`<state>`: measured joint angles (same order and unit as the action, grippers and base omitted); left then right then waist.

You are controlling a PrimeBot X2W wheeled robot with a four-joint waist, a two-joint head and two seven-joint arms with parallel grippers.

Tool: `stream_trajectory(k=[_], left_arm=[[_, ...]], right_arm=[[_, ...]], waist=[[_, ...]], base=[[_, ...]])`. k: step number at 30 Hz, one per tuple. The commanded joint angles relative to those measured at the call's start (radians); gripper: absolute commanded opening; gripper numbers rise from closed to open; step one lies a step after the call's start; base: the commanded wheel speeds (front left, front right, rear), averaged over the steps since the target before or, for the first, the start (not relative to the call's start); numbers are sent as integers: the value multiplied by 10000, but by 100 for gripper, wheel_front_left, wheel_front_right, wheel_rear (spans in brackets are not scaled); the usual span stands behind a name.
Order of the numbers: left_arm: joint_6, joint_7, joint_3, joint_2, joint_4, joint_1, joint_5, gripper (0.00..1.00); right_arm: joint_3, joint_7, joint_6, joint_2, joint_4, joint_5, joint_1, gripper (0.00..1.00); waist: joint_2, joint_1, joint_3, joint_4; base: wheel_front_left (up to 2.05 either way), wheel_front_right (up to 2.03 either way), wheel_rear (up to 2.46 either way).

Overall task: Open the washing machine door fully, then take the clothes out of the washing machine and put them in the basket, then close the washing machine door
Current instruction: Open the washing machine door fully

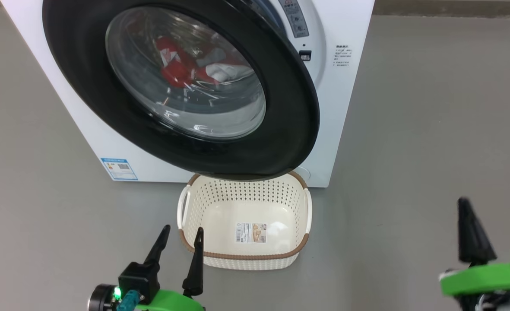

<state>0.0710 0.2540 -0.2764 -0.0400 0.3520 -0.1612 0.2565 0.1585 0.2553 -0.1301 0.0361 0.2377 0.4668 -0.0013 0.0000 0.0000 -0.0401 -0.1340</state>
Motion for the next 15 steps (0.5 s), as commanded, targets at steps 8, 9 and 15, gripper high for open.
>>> stream_trajectory(k=[8, 9, 15], left_arm=[[154, 78, 192, -103, -568, -528, 168, 100], [163, 78, 177, -103, -597, -569, 167, 100], [241, 78, 45, -103, -785, -813, 162, 100]], right_arm=[[-85, 58, -6, 141, -193, 5134, -1985, 0], [-75, -7, -6, 141, -141, 5798, -2219, 0], [481, -1321, -6, 237, 540, 9292, -3672, 0]], waist=[[0, 0, -531, -187], [0, 0, -597, -213], [0, 0, -991, -412]], base=[[0, 0, 0], [0, 0, 0], [0, 0, 0]])
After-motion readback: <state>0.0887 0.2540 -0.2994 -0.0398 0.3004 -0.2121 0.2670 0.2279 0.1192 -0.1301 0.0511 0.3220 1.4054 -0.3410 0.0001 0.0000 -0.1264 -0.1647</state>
